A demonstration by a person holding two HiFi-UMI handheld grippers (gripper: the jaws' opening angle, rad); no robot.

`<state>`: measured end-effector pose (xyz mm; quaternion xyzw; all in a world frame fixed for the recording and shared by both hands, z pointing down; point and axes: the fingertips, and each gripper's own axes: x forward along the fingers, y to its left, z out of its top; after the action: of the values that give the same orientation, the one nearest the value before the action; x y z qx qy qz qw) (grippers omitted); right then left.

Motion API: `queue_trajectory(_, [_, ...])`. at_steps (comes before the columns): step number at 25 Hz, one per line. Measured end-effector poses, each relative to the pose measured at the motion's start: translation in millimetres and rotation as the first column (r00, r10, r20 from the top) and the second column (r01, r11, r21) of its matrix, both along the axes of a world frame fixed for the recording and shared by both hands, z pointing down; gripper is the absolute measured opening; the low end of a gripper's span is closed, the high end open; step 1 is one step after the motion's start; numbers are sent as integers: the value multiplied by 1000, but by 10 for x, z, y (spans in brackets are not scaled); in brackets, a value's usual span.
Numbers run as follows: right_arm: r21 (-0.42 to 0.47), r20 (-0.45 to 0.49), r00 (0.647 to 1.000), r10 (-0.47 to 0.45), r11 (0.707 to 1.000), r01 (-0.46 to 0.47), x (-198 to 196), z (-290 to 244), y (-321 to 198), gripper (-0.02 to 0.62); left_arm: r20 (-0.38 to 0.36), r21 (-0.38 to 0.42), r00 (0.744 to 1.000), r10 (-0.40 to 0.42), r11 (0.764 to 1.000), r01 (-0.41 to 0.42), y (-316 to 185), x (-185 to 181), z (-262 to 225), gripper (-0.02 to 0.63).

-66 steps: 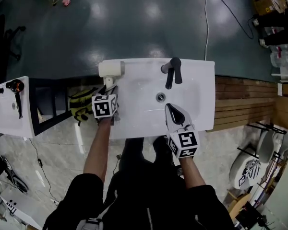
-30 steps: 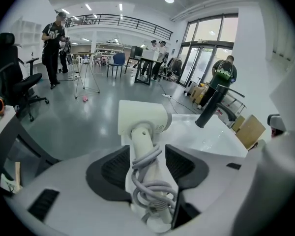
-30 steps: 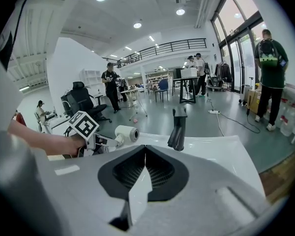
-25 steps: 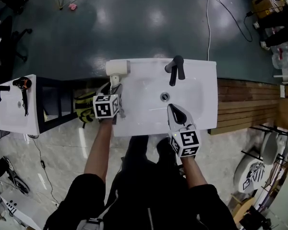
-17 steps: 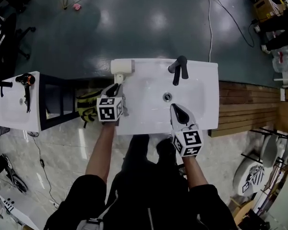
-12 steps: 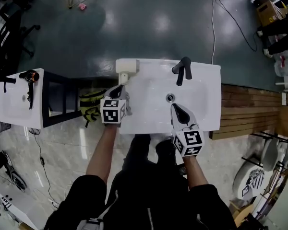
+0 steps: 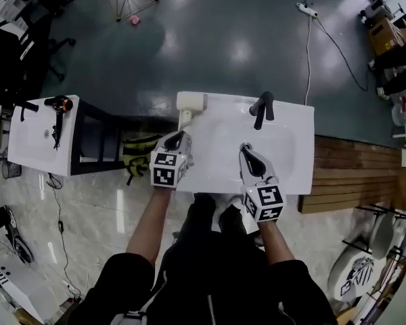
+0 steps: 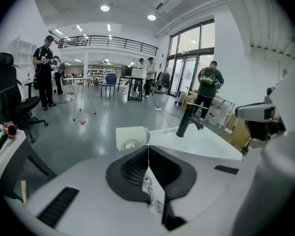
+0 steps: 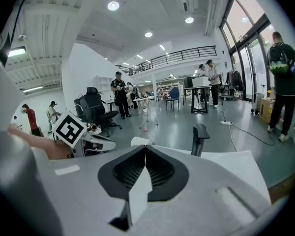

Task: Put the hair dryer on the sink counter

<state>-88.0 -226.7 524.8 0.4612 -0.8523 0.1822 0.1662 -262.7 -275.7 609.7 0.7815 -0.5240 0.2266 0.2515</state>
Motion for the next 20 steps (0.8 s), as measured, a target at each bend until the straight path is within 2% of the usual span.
queue_trajectory(10, [65,33,995,-98,993,95,-27,-277,-16,5,-8,84,999,-37,996,38,298,254,-495,14])
queue_trajectory(14, [100,22,989,-144,985,141,37,-406,42,5,-19,121,997,-71,990,73,424,393,-662,14])
queue_trajectory(20, [149,21,985,-169,975,164,189,-582,122,5,-35,185,994,-107,976,112,600,555,-933,14])
